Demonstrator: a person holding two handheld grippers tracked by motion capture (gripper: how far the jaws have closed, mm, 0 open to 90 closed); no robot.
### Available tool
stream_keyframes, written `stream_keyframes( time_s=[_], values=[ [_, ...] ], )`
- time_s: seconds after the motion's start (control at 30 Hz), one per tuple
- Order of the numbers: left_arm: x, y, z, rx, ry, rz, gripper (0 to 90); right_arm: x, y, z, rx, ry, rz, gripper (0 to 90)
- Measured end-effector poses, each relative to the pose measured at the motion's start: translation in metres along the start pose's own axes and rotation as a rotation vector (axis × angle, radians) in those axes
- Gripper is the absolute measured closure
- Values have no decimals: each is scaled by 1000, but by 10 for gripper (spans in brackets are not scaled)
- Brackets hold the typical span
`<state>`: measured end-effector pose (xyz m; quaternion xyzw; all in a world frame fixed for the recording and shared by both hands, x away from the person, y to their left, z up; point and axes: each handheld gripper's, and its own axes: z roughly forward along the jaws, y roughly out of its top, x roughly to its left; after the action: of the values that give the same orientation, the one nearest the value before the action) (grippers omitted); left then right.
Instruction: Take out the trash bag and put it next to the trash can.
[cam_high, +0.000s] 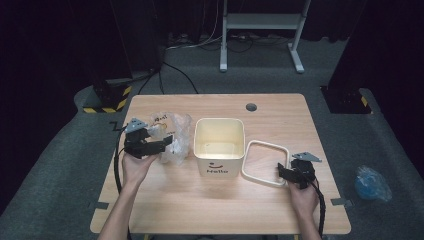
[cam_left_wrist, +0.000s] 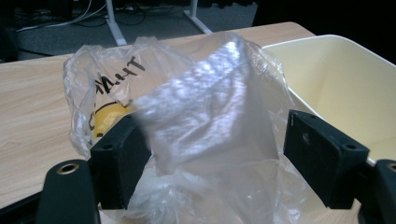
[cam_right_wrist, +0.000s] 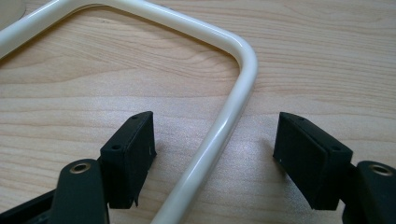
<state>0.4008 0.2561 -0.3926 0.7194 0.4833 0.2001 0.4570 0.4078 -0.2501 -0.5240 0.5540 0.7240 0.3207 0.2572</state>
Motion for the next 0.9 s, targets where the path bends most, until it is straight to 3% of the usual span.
stream_keyframes(
  time_s=[0.47, 0.9],
  values=[
    [4, -15, -11, 0, -8, -9, 226, 0, 0, 0, 0, 0, 0, 288],
    [3, -38, -14, 11, -7, -9, 232, 0, 0, 0, -1, 0, 0, 287]
  ],
)
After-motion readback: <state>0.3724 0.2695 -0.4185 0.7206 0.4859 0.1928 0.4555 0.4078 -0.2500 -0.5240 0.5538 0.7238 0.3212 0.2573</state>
